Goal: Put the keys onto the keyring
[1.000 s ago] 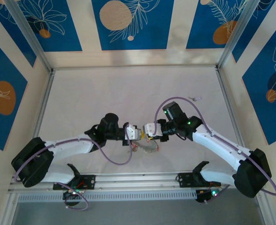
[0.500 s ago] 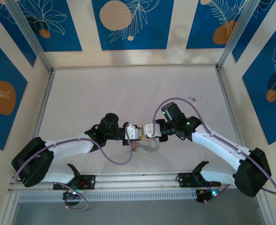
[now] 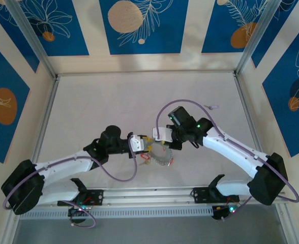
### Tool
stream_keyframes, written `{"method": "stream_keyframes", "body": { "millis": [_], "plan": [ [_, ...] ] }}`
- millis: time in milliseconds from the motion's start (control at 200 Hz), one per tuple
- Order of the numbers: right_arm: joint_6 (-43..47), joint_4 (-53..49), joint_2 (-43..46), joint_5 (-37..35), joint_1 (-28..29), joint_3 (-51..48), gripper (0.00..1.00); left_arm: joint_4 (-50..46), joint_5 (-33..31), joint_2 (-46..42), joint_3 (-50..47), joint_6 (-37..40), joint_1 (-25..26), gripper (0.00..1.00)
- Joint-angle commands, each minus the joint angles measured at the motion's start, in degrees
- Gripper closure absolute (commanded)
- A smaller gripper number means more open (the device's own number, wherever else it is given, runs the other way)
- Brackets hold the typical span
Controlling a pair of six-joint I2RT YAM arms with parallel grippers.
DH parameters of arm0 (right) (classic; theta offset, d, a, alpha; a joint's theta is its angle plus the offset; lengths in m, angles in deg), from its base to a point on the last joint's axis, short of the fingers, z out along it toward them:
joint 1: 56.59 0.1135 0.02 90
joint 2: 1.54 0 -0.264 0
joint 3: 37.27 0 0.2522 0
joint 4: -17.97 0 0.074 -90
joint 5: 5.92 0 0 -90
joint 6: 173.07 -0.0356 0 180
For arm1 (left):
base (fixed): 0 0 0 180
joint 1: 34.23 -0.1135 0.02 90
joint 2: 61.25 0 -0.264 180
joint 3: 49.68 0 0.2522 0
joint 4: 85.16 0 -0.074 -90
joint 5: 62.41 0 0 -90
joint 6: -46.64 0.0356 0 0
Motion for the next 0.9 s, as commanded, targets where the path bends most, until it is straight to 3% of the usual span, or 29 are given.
{"method": "stream_keyframes", "body": {
  "millis": [0, 205, 355, 665, 895],
  "plan": [
    [-2.7, -7.3, -1.5, -3.5, 0.5, 2.9, 1.00, 2.0, 0.6, -0.6, -2.3, -3.4, 0.3, 0.75],
    [-2.9, -16.3, -5.7, -4.8, 1.2, 7.6, 1.00, 7.2, -1.1, 2.9, -4.3, -8.2, 0.4, 0.76],
    [-3.4, -20.1, -7.7, -4.8, 1.8, 9.8, 1.00, 4.6, -1.1, 8.2, -1.1, -8.2, 0.4, 0.77],
    [-3.2, -25.4, -10.7, -8.8, 1.9, 12.3, 1.00, 9.3, -0.8, 17.6, 1.6, -8.3, 0.5, 0.80],
    [-3.0, -26.0, -11.2, -8.4, 1.9, 13.9, 1.00, 10.4, 8.3, 17.7, 3.0, -7.3, 0.5, 0.76]
  ]
}}
